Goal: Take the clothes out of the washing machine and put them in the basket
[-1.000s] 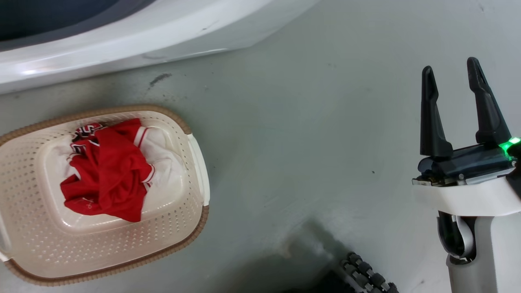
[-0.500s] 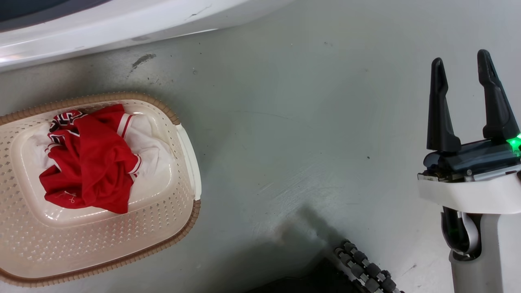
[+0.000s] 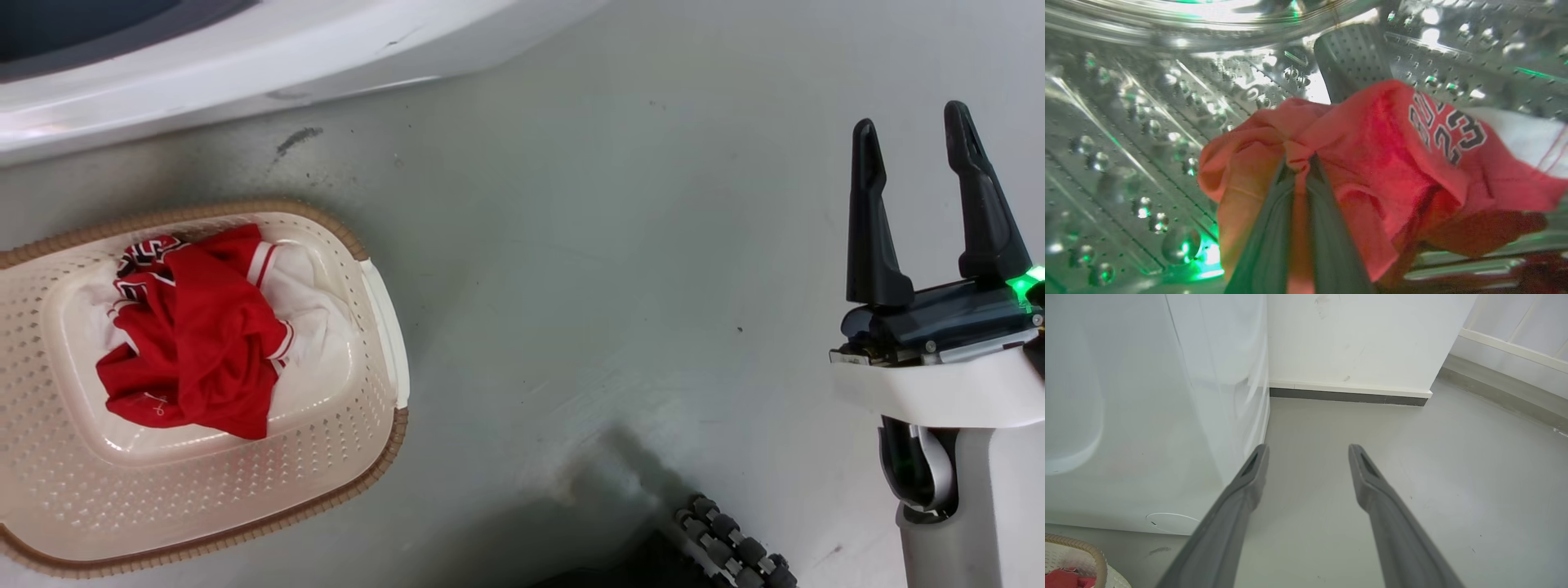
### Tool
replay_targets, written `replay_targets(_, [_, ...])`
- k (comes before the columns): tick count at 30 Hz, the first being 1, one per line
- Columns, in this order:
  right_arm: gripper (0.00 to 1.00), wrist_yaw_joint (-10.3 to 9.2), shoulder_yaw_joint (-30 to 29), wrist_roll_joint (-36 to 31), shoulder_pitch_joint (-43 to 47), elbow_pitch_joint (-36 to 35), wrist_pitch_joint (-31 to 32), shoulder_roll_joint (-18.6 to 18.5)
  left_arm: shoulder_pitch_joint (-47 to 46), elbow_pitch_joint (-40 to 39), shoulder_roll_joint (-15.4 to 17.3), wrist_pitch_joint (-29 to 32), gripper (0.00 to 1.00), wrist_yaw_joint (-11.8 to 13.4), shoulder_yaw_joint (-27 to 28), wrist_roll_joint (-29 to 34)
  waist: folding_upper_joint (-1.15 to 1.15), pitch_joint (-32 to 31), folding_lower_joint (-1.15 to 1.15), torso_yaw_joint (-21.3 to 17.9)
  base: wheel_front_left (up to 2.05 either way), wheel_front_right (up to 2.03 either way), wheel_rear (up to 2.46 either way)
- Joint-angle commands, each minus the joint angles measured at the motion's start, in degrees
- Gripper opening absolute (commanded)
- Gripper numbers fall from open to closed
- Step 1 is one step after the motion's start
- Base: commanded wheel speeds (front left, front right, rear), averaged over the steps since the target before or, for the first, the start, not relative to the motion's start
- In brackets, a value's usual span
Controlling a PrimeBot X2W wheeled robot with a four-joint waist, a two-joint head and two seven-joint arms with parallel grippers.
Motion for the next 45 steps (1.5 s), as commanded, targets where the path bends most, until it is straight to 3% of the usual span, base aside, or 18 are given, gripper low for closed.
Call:
replay_targets(1, [1.00,-0.04,-0.07,-0.48,-0.14,0.17,-0.09,0.08,1.03,0.00,0.08,-0.55,0.00,0.18,-0.16,0.04,0.00,-0.67,0.00,0.20,0.00,0.00,0.00])
replay_targets(20, [1.00,-0.05,-3.02,-5.71,4.37,2.30,-0.10,0.06,17.69,0.50,-9.51,-23.41,0.00,-0.43,0.35,-5.45,0.00,-15.16,0.00,9.13,0.00,0.00,0.00])
replay_targets(27, [1.00,-0.04,-3.13,-7.60,6.45,2.95,-0.09,0.05,26.61,-1.87,-12.63,-27.41,0.00,-0.35,0.42,-7.06,0.00,-20.55,0.00,12.14,0.00,0.00,0.00])
replay_targets(45, [1.00,-0.04,-2.50,-8.76,12.64,4.63,-0.09,0.06,53.33,-36.70,-12.84,-27.73,0.00,3.02,1.45,-6.16,0.00,-33.14,0.00,15.92,0.00,0.00,0.00])
